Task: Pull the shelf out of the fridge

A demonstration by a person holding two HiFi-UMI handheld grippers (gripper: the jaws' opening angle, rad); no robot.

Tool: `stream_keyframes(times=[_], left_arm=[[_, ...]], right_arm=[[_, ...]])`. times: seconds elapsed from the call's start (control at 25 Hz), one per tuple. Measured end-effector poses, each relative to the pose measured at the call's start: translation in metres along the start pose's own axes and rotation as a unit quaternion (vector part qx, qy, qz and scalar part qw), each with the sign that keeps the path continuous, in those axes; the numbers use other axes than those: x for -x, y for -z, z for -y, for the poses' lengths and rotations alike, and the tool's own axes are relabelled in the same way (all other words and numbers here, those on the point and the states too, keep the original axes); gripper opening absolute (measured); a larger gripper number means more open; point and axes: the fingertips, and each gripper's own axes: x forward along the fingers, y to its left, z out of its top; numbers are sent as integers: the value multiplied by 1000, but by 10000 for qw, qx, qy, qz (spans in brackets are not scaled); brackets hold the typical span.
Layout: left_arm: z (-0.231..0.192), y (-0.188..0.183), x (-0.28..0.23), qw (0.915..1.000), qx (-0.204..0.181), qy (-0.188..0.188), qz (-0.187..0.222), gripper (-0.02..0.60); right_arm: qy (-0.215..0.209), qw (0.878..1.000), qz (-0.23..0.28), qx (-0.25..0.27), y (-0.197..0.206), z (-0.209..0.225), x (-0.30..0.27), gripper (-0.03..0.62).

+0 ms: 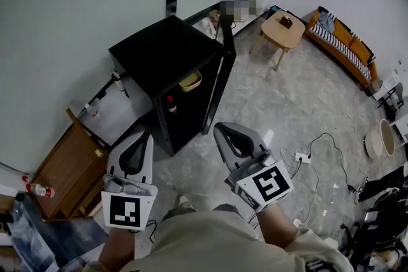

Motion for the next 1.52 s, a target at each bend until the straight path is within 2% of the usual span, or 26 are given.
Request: stream_keyframes(times=[0.32,0.48,0.6,0.76,1.12,1.28,1.52], left_arm=[[-13,12,-13,9998,212,-21,-31,6],[-12,16,-21,9997,215,-45,-61,6],[-14,19,-29,9994,239,-175,-159,6],[-15,20,-43,9988,176,-362,-263,6],[-3,25,-86,9966,182,-663,-449,6],[0,29,-105,9955,216,-828,-401,6],[-5,33,-129,9909,280,-1257,-390,6]], right_arm=[[118,9998,-145,-26,8,10,-16,-2],[138,9996,-136,-227,13,21,-22,-2],[61,9994,-180,-280,23,31,-30,0],[-69,9985,-548,14,39,41,-44,0],[-480,9967,-515,-403,71,85,-81,3],[-590,9953,-465,-612,91,104,-101,64],[-817,9880,-742,-1082,137,121,-145,169]])
